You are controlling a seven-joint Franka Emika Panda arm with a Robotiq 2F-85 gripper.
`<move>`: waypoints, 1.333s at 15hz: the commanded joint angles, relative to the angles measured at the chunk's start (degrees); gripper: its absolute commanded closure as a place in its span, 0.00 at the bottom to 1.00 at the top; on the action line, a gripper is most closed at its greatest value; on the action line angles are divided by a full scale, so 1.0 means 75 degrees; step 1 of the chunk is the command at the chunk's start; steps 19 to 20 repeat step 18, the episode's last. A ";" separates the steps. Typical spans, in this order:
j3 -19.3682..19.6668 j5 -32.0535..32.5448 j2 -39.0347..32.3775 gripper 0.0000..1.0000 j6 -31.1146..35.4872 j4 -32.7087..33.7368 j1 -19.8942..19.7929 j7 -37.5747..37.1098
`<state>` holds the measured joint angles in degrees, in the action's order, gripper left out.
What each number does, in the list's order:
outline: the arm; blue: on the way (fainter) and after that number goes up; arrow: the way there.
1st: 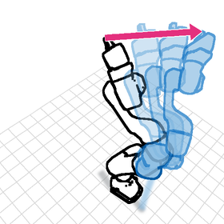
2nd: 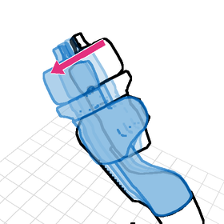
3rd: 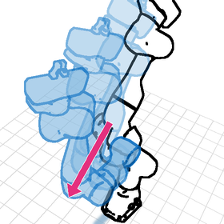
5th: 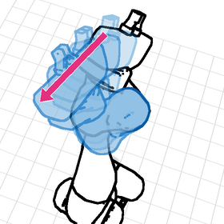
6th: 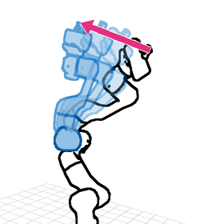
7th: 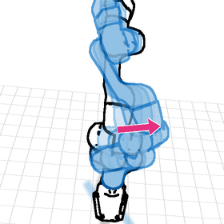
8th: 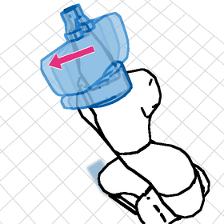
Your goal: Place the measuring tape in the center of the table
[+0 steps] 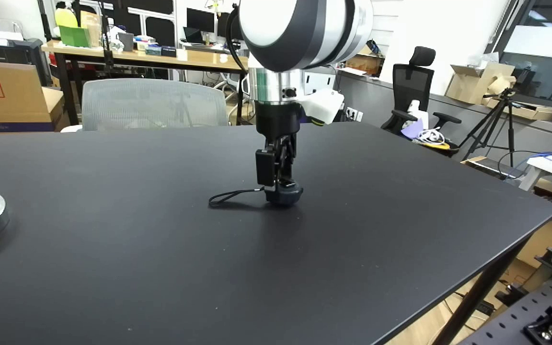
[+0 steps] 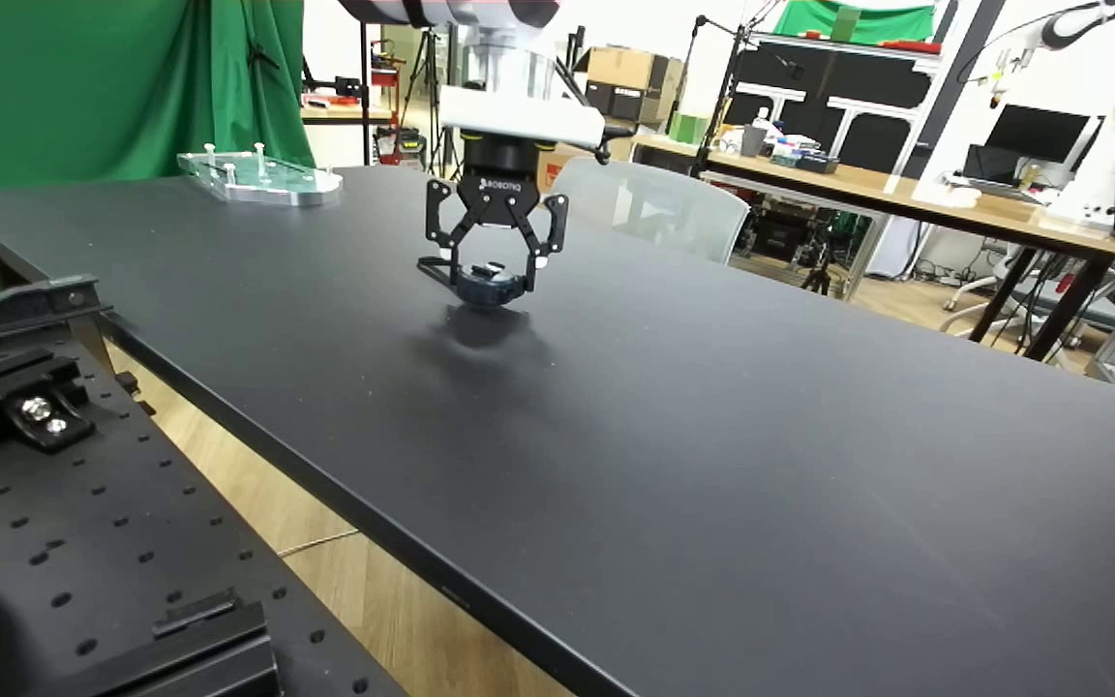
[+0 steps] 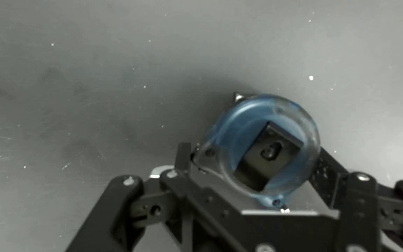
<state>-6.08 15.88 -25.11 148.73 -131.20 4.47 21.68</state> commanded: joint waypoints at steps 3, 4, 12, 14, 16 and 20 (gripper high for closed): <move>0.0109 0.0176 0.0101 0.00 -0.0041 0.0045 0.0110 -0.0278; 0.0105 0.0175 0.0161 0.00 -0.0018 -0.0002 0.0108 -0.0281; -0.0158 -0.0347 0.1306 0.00 -0.0102 -0.0714 -0.0064 -0.0250; -0.0274 -0.0871 0.1710 0.00 -0.0406 -0.0898 -0.0156 -0.0149; -0.0314 -0.1403 0.2098 0.00 -0.0896 -0.1031 -0.0199 -0.0080; -0.0234 -0.1700 0.2434 0.00 -0.1322 -0.1122 -0.0199 -0.0095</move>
